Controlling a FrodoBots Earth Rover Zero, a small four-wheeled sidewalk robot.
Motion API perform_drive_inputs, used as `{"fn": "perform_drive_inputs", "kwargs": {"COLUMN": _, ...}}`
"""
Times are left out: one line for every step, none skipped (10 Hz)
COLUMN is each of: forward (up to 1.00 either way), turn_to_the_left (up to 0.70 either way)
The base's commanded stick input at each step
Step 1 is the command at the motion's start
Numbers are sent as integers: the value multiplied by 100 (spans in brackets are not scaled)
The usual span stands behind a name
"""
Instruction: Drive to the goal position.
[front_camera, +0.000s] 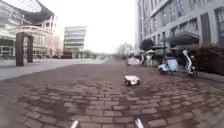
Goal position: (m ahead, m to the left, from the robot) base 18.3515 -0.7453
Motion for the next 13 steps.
{"fn": "perform_drive_inputs", "kwargs": {"forward": 70, "turn_to_the_left": 0}}
{"fn": "perform_drive_inputs", "kwargs": {"forward": 70, "turn_to_the_left": 0}}
{"fn": "perform_drive_inputs", "kwargs": {"forward": 70, "turn_to_the_left": 0}}
{"fn": "perform_drive_inputs", "kwargs": {"forward": 70, "turn_to_the_left": -2}}
{"fn": "perform_drive_inputs", "kwargs": {"forward": 70, "turn_to_the_left": -4}}
{"fn": "perform_drive_inputs", "kwargs": {"forward": 70, "turn_to_the_left": -9}}
{"fn": "perform_drive_inputs", "kwargs": {"forward": 70, "turn_to_the_left": -12}}
{"fn": "perform_drive_inputs", "kwargs": {"forward": 70, "turn_to_the_left": -14}}
{"fn": "perform_drive_inputs", "kwargs": {"forward": 70, "turn_to_the_left": -14}}
{"fn": "perform_drive_inputs", "kwargs": {"forward": 70, "turn_to_the_left": -14}}
{"fn": "perform_drive_inputs", "kwargs": {"forward": 70, "turn_to_the_left": -14}}
{"fn": "perform_drive_inputs", "kwargs": {"forward": 70, "turn_to_the_left": -14}}
{"fn": "perform_drive_inputs", "kwargs": {"forward": 70, "turn_to_the_left": -14}}
